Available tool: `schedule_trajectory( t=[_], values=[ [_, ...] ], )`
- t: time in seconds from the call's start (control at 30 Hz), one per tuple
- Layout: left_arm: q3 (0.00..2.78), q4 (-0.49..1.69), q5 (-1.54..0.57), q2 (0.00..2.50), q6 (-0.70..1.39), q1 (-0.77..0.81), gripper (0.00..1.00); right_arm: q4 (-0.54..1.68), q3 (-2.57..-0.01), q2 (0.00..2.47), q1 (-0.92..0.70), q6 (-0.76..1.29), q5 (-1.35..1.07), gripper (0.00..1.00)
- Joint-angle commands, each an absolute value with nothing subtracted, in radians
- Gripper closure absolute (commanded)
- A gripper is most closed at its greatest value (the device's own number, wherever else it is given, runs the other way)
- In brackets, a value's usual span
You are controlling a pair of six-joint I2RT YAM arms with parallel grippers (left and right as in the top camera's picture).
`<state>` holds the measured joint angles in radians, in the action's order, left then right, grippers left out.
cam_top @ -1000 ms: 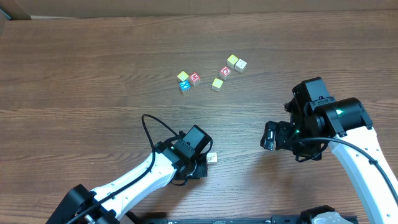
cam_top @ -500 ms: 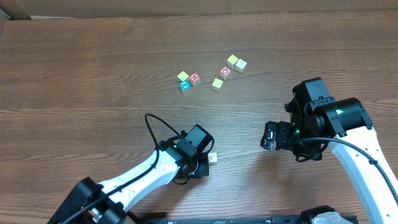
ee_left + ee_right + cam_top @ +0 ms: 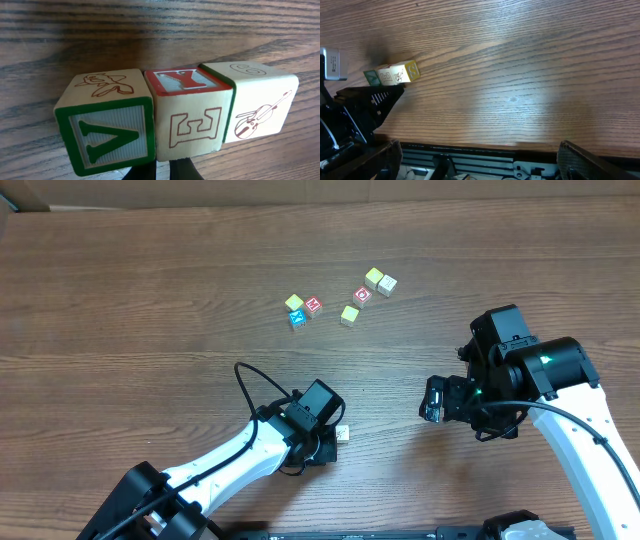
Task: Flip 5 blocks
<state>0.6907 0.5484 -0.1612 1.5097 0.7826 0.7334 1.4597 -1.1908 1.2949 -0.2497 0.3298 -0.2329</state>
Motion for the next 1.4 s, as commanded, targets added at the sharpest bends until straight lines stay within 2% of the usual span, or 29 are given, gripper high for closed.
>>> schedule_trajectory(
  t=[0.0,1.37],
  values=[
    [0.685,0.544,-0.154,1.518,0.786,0.74,0.96,1.461,-1.19,1.285,-0.254,0.334,-0.241,0.0],
    [0.685,0.538,-0.134,1.518,0.8,0.739,0.96,1.468,-1.19,1.285,-0.254,0.334,-0.241,0.0]
  ],
)
